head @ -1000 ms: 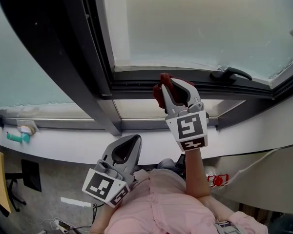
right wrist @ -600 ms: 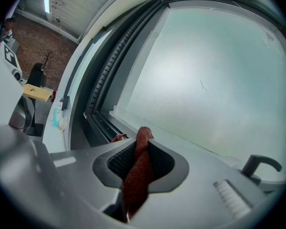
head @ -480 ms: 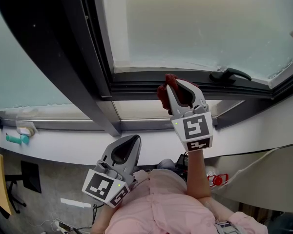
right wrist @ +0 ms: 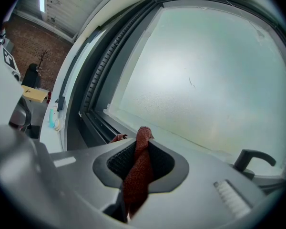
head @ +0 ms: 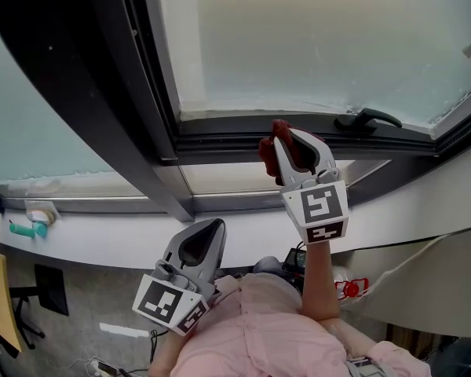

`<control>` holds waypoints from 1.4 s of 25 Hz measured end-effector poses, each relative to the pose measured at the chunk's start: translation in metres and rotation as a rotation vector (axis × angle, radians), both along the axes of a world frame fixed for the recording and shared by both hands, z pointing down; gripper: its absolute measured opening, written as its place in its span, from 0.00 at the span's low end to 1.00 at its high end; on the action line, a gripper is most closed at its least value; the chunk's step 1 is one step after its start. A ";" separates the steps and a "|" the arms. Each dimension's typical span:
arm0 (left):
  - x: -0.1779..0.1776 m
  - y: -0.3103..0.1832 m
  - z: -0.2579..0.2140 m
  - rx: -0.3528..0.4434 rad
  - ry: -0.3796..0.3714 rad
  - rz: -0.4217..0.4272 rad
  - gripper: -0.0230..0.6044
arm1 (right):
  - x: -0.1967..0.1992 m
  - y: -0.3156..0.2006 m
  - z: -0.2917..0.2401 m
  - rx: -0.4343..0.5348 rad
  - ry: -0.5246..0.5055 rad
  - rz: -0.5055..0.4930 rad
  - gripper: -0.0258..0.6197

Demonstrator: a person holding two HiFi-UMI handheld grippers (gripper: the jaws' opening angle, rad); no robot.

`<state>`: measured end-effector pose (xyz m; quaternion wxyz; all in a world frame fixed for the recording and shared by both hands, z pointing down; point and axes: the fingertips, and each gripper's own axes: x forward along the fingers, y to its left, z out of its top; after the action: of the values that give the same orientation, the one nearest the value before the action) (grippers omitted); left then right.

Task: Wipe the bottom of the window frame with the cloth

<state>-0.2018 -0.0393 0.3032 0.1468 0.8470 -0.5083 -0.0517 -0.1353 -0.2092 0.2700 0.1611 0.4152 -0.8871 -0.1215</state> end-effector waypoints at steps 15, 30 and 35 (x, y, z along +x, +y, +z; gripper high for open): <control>0.008 -0.025 -0.014 -0.016 -0.042 0.032 0.03 | 0.012 -0.001 0.000 0.068 -0.011 0.024 0.15; -0.019 -0.031 -0.078 0.080 -0.139 -0.038 0.03 | 0.010 -0.001 0.003 0.030 0.017 0.016 0.15; -0.018 -0.023 -0.073 0.101 -0.101 -0.041 0.03 | 0.011 -0.002 0.002 0.036 -0.022 0.022 0.15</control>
<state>-0.2200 -0.0623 0.2304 0.0769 0.8442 -0.5291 -0.0373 -0.1246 -0.2107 0.2718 0.1454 0.4291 -0.8818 -0.1309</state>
